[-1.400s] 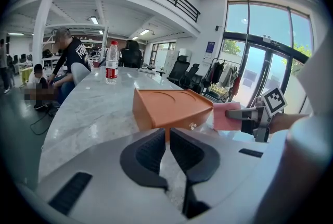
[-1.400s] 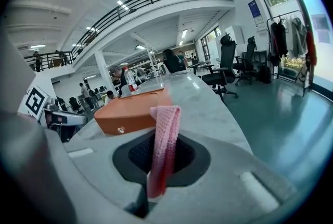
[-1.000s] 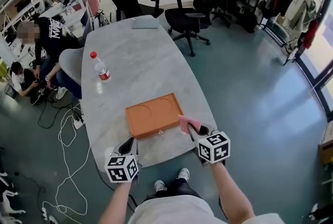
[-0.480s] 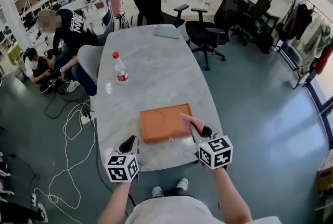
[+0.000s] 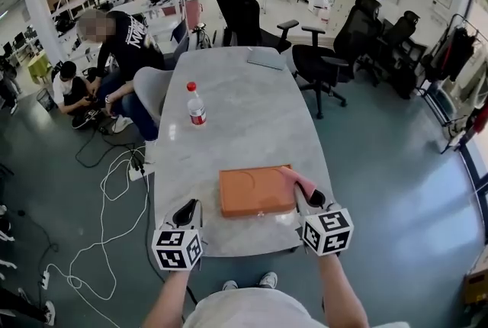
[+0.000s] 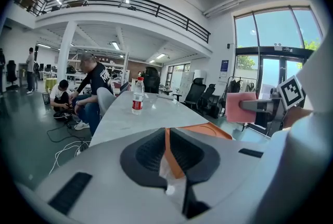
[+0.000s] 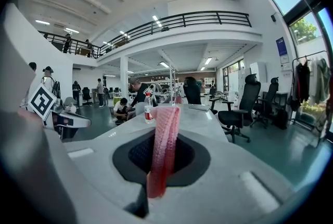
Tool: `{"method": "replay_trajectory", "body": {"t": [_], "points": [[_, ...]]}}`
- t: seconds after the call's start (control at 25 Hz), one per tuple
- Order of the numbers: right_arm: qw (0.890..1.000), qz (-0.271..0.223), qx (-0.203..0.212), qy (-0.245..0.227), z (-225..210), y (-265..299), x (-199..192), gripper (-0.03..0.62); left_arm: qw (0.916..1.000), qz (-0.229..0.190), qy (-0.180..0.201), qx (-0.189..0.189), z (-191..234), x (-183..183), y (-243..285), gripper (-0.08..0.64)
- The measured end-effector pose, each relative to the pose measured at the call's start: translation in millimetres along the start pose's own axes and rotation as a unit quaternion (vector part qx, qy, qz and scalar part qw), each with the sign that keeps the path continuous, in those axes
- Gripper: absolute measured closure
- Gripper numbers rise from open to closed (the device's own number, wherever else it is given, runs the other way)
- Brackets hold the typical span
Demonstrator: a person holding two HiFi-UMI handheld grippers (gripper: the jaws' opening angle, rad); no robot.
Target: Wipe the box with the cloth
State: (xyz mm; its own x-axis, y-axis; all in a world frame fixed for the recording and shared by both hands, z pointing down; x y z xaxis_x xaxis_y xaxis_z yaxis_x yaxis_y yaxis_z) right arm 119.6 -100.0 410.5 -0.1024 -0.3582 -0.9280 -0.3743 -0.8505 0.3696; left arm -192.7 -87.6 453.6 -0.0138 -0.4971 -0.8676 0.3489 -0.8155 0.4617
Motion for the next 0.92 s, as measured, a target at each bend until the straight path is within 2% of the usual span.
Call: {"method": "replay_trajectory", "body": {"t": [0.92], "points": [[1.000, -0.006, -0.002, 0.003, -19.8, 12.2, 4.6, 0.577, 1.0000, 0.008, 0.002, 0.001, -9.2, 7.0, 20.8, 0.529]]}}
Point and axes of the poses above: the fingertips, and each gripper's own axes: y forward along the fingers, z to its left, x out of its top, the point moved 7 cm from there along -y, backward along the fingers, and after that the axes turned 4 degrees about z, right-handed, at the moved point
